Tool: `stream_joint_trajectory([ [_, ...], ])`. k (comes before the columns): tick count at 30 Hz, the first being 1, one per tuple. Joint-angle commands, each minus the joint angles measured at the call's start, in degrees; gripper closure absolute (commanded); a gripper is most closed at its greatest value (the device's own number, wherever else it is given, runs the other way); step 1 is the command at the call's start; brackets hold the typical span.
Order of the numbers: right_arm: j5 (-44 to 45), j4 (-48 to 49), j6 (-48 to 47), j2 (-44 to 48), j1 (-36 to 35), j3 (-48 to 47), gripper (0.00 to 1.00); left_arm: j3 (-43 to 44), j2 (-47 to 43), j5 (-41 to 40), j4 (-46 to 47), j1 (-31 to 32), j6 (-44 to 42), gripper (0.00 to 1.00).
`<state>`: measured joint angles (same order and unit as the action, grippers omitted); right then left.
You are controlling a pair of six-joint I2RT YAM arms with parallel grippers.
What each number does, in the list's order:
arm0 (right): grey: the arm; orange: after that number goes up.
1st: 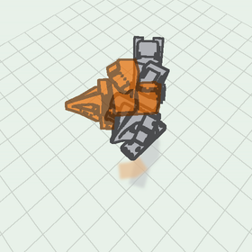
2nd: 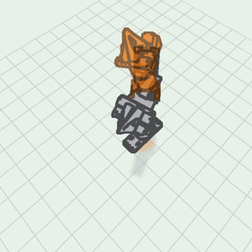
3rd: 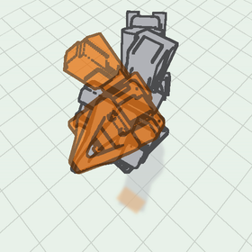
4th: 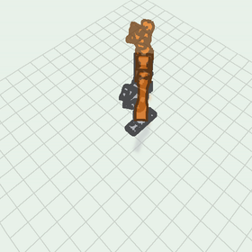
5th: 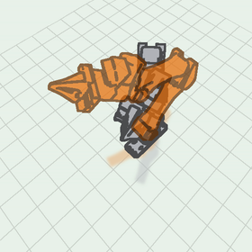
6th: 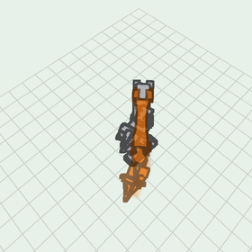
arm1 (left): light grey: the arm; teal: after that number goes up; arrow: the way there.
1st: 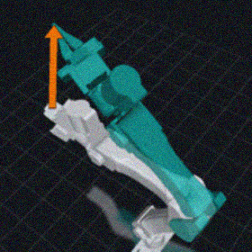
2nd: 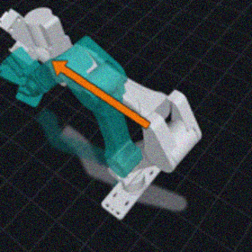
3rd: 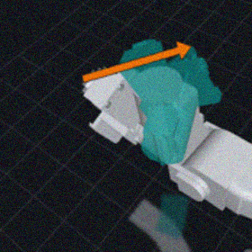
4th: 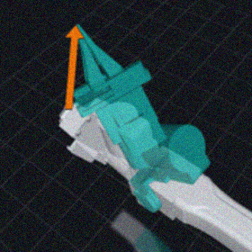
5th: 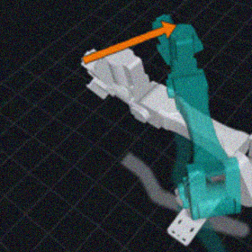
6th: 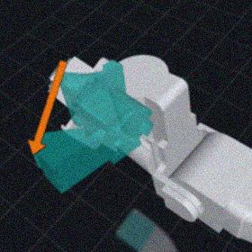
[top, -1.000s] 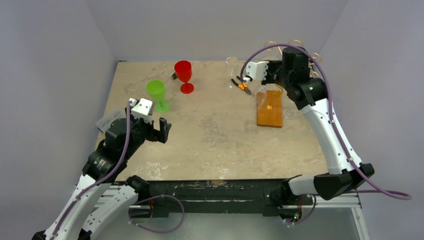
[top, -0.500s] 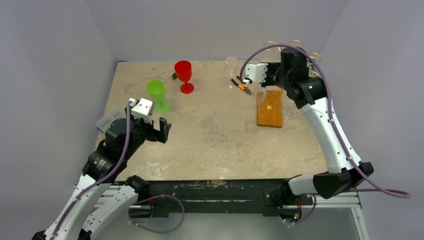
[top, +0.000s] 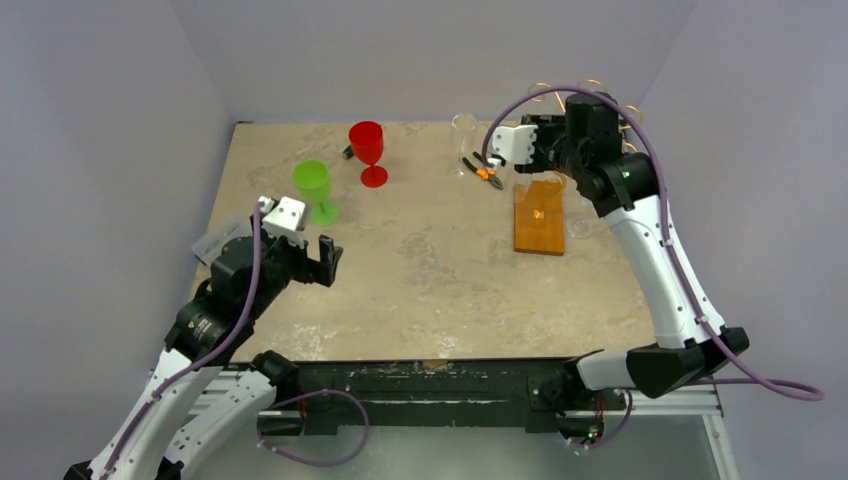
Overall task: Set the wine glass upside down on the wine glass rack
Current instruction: Turn the wine glass upside down at the wine rack, then pick up the wine glass at the center of the board.
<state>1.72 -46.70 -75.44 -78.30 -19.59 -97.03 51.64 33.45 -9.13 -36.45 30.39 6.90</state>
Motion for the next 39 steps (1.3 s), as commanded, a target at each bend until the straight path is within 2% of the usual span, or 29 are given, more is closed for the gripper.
stream_joint_trajectory([
  [1, -1.6, -1.5, 1.5, 2.3, -0.3, -3.2, 0.53, -0.2, -0.3, 0.7, 2.3, -0.4, 0.5, 0.07],
  [4, -3.4, -2.7, 2.7, 3.2, -0.3, -4.2, 0.46, -0.2, -0.2, 0.7, 2.3, -0.4, 0.5, 0.07],
  [11, -7.9, -7.3, 6.9, 6.3, -0.6, -6.4, 0.38, -0.2, 0.0, 0.6, 2.3, -0.4, 0.5, 0.07],
  [19, -15.4, -12.5, 15.7, 11.6, -0.6, -7.2, 0.20, -0.2, 0.2, 0.4, 2.2, -0.4, 0.5, 0.07],
  [24, -21.1, -14.2, 21.9, 16.5, -0.1, -5.3, 0.18, -0.2, 0.3, 0.4, 2.1, -0.4, 0.6, 0.07],
  [30, -29.5, -15.0, 28.3, 23.3, 5.3, -1.2, 0.16, -0.2, -0.1, 0.4, 2.2, -0.4, 0.6, 0.07],
  [39, -35.1, -11.7, 36.5, 34.7, 13.8, 12.8, 0.13, -0.2, -0.6, 0.6, 2.1, -0.4, 0.6, 0.07],
])
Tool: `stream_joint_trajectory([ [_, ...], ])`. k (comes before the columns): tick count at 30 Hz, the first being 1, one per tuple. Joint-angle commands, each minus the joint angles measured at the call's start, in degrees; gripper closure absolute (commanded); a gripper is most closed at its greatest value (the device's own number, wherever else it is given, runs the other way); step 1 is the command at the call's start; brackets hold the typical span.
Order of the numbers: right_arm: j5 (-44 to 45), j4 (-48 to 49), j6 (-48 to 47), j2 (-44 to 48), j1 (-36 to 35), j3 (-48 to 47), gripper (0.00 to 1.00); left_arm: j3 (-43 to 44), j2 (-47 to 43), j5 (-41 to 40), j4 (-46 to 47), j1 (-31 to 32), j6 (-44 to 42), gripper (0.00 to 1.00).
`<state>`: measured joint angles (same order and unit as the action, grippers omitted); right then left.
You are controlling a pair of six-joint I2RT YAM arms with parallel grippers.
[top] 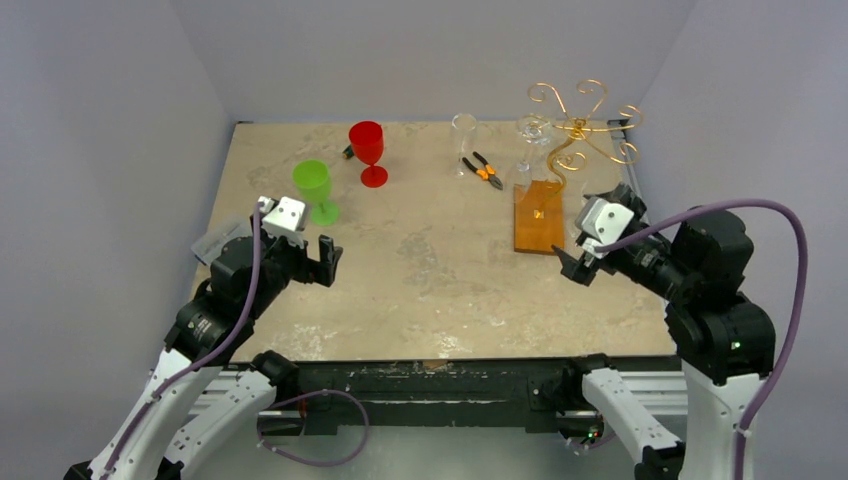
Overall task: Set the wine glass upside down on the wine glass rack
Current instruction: Pick up the wine glass at the center of the board.
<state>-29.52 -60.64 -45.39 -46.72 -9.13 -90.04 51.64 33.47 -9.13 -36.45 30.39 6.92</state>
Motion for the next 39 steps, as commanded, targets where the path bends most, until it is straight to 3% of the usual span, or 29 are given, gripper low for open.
stream_joint_trajectory([
  [1, -4.5, 2.7, 7.6, 4.6, 4.5, 7.8, 0.13, -0.2, -0.7, 0.6, 2.1, -0.4, 0.6, 0.07],
  [12, -7.1, 7.1, 20.6, 15.5, 14.1, 25.0, 0.12, -0.3, -1.1, 2.0, 2.4, -0.4, 0.8, 0.07],
  [18, -7.5, 13.5, 34.4, 17.3, 16.2, 31.4, 0.11, -0.4, -0.9, 1.8, 2.3, -0.4, 0.8, 0.07],
  [39, 3.9, 19.0, 66.1, 15.2, 23.8, 36.6, 0.13, -0.4, -1.0, 1.8, 2.3, -0.4, 0.6, 0.07],
])
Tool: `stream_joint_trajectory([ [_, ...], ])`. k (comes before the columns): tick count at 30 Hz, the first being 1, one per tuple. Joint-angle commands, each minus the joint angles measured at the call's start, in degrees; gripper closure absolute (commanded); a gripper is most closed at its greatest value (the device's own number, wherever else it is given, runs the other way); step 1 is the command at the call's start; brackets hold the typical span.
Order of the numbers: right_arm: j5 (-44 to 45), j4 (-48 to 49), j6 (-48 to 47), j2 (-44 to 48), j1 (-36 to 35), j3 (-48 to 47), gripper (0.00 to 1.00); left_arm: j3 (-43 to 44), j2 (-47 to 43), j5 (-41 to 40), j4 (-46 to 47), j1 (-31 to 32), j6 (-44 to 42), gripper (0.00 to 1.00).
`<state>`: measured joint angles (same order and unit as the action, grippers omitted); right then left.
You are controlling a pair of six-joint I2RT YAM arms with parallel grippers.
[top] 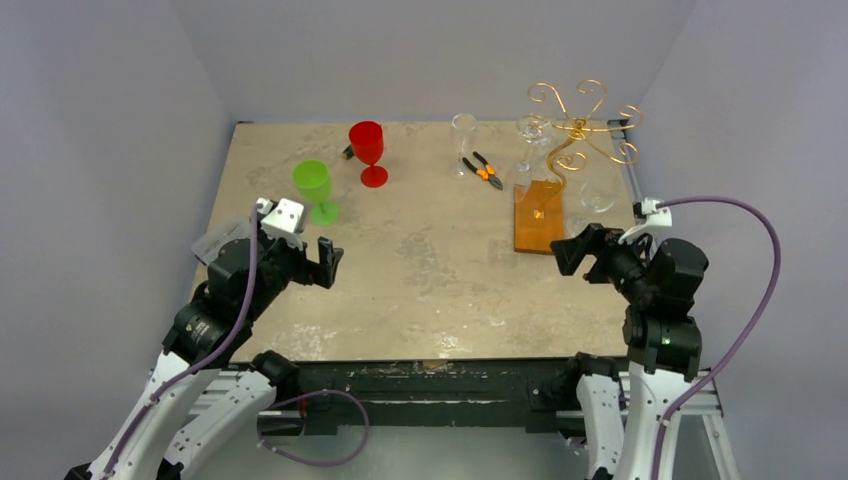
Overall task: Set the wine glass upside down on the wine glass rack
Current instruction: Pick up the wine glass at the center of the board.
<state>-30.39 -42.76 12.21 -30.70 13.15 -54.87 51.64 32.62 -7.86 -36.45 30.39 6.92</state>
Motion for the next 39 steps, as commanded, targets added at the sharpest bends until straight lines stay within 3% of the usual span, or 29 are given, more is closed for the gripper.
stream_joint_trajectory([
  [1, 7.4, 0.6, 9.7, -1.0, 1.8, 1.7, 0.14, -0.4, -0.2, 0.5, 2.3, -0.4, 0.6, 0.07],
  [6, 14.1, -1.9, 14.3, -2.6, 3.2, 1.9, 0.21, -0.4, -0.4, 1.0, 2.4, -0.4, 0.6, 0.07],
  [28, 22.4, -0.7, 13.2, -18.8, 6.5, -6.4, 0.17, -0.3, -0.9, 1.8, 2.3, -0.4, 0.6, 0.08],
  [39, 23.7, 7.1, 15.1, -20.9, 9.0, -4.6, 0.31, -0.3, -1.4, 2.0, 2.3, -0.4, 0.6, 0.08],
])
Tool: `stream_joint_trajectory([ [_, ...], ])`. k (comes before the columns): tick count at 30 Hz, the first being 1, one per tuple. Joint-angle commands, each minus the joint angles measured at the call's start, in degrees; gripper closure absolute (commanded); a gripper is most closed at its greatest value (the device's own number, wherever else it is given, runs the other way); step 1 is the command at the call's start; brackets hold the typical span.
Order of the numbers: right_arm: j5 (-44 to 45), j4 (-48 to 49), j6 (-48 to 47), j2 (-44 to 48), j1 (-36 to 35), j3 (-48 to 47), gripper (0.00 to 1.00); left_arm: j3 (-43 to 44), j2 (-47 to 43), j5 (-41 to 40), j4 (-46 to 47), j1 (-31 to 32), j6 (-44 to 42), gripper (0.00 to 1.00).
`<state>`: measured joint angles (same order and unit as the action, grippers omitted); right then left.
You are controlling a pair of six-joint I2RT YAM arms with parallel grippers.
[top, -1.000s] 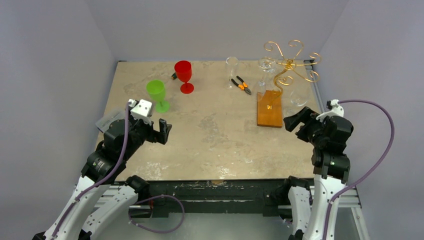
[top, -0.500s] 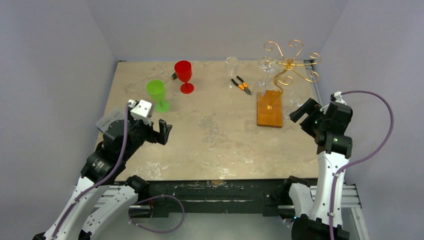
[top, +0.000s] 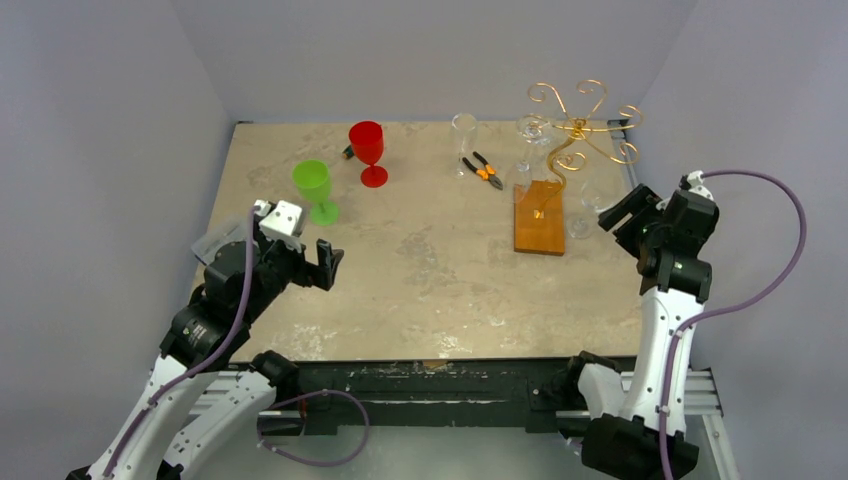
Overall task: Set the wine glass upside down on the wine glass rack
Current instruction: Pick up the wine glass at the center of the board.
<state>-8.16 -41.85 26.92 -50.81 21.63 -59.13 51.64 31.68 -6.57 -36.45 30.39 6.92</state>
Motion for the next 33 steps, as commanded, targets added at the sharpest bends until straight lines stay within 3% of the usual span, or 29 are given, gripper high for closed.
stream_joint_trajectory([
  [1, 1.7, 7.3, 0.0, -1.2, 0.6, -0.1, 0.32, -0.3, -0.5, 0.7, 2.3, -0.4, 0.6, 0.08],
  [9, 0.8, 14.3, -1.8, -4.6, 0.6, -0.7, 0.52, -0.3, -0.6, 0.8, 2.3, -0.5, 0.5, 0.08],
  [14, 0.3, 16.1, -2.7, -8.2, 0.6, -2.2, 0.58, -0.3, -0.8, 0.8, 2.3, -0.6, 0.5, 0.08],
  [33, -0.9, 21.1, -6.6, -21.1, 0.6, -9.3, 0.62, -0.3, -0.9, 1.2, 2.5, -0.9, 0.5, 0.08],
])
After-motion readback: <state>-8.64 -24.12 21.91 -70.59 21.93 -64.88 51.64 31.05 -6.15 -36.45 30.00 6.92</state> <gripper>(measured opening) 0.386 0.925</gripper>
